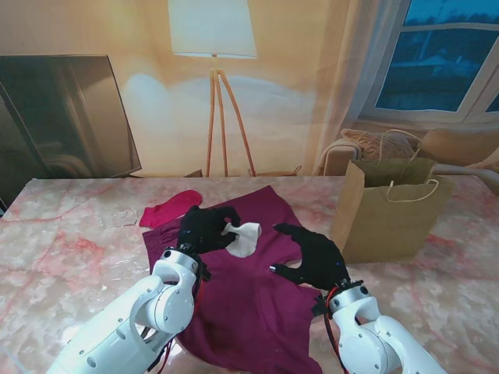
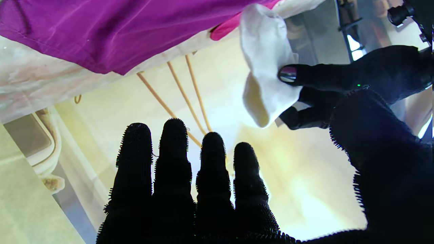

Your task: Fold the socks and the shorts into the kraft paper bag

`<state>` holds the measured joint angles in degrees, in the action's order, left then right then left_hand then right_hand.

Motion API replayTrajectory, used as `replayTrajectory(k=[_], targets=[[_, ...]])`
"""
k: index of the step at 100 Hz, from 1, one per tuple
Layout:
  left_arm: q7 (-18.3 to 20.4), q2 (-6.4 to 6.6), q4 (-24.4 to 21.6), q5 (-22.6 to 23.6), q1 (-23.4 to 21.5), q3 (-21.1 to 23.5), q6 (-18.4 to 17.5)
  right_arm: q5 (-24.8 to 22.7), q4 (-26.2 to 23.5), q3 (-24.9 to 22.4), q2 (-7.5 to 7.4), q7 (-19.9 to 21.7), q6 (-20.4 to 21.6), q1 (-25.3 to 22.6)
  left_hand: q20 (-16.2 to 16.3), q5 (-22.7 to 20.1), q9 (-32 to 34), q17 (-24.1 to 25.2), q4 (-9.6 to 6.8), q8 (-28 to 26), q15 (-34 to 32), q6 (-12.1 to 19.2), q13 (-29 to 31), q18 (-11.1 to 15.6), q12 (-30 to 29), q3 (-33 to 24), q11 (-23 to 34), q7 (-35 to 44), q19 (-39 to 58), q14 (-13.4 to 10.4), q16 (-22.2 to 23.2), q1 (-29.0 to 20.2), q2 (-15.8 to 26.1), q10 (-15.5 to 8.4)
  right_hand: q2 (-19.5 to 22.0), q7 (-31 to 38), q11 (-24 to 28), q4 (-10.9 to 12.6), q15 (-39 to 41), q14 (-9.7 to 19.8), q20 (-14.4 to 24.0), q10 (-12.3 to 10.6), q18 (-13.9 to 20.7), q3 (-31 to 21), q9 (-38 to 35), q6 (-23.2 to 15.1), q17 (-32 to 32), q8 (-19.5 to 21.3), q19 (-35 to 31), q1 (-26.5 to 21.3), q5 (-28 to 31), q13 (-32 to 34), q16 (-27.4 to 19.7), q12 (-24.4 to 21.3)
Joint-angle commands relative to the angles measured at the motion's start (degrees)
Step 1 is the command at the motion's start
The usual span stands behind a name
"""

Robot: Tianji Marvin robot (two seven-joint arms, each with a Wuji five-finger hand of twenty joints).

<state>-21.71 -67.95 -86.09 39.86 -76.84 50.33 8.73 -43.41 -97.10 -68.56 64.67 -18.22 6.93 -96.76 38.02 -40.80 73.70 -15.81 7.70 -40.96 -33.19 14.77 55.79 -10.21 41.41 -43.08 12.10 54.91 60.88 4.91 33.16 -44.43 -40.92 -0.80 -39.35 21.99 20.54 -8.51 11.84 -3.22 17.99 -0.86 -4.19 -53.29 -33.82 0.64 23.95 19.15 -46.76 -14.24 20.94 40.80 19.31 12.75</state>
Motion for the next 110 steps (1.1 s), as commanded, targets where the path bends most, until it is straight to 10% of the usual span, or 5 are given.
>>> replayTrajectory(k=[1, 63, 97, 104, 110], targets=[[-0.25, -1.17, 0.24, -0.51, 0.78, -0.81, -0.65, 0.27, -0.25, 0.55, 0.66, -0.35, -0.30, 0.34, -0.26, -1.19, 2.46, 0.57, 1.27, -0.28, -1.67, 0.88, 1.81, -0.30, 0.74, -2.62, -1.03, 0.27, 1.31, 0.01, 0.60, -1.07, -0.97, -0.96, -2.21, -1.20, 0.25, -1.60, 0.10, -0.49, 0.32, 0.83, 0.50, -2.09, 2.70, 1.20, 0.27, -1.13, -0.91, 0.77, -3.04, -1.09, 0.21, 0.86], [-3.64, -2.59, 1.06, -2.09, 1.78, -4.38, -4.73, 1.58, 0.93, 3.77, 1.74, -2.75, -6.46, 4.38, -0.44, -1.07, 2.31, 1.17, 1.40, -0.40, -1.90, 1.34, 1.72, -0.24, 0.88, -2.64, -1.11, 0.51, 0.97, -0.30, 0.77, -0.94, -0.92, -1.36, -6.26, 2.60, 7.46, -1.45, 1.32, -0.87, 1.45, 0.42, 0.06, -8.95, 4.14, 1.13, 1.42, 3.08, -2.27, -7.06, -2.27, -1.67, -0.02, 3.68], [-3.91, -2.38, -0.45, -1.82, 0.57, -4.04, -6.25, 1.87, 0.68, 5.52, 1.97, -2.94, -6.72, 5.89, -0.55, -0.83, 2.19, 1.73, 1.52, -0.46, -1.60, 1.18, 1.40, -0.02, 0.87, -2.45, -1.23, 0.37, 0.40, -0.76, 0.69, -0.69, -0.57, -1.74, -6.88, 15.12, 18.81, 0.44, 14.41, -0.86, 2.58, -2.40, -2.05, -17.47, -14.31, -9.92, 16.58, 15.02, -15.98, -17.58, 15.03, 19.75, 9.85, 8.10], [-3.44, -2.17, -0.80, -1.65, 0.33, -3.82, -6.42, 2.10, 0.78, 5.70, 2.04, -2.99, -6.79, 6.16, -0.58, -0.69, 2.07, 1.85, 1.61, -0.46, -1.43, 1.18, 1.23, 0.10, 0.83, -2.31, -1.31, 0.29, 0.24, -0.91, 0.63, -0.68, -0.36, -1.82, -7.83, 18.68, 18.68, -6.43, 17.66, -0.54, 2.21, -2.13, -2.23, -17.21, -19.54, -12.30, 20.08, 15.64, -19.64, -21.35, 18.14, 23.44, 12.03, 8.30], [-3.26, -2.07, -0.89, -1.56, 0.16, -3.66, -6.74, 2.14, 1.20, 5.96, 2.22, -3.79, -6.68, 6.54, -0.57, -0.72, 2.05, 1.90, 1.70, -0.47, -1.35, 1.16, 1.18, -0.01, 0.76, -2.17, -1.38, 0.29, 0.16, -0.82, 0.60, -0.73, -0.35, -1.87, -8.96, 24.78, 17.92, -7.80, 20.13, -0.52, 1.49, -2.05, -2.57, -16.60, -24.85, -14.85, 23.07, 11.95, -22.43, -23.99, 20.46, 26.87, 13.20, 9.53]])
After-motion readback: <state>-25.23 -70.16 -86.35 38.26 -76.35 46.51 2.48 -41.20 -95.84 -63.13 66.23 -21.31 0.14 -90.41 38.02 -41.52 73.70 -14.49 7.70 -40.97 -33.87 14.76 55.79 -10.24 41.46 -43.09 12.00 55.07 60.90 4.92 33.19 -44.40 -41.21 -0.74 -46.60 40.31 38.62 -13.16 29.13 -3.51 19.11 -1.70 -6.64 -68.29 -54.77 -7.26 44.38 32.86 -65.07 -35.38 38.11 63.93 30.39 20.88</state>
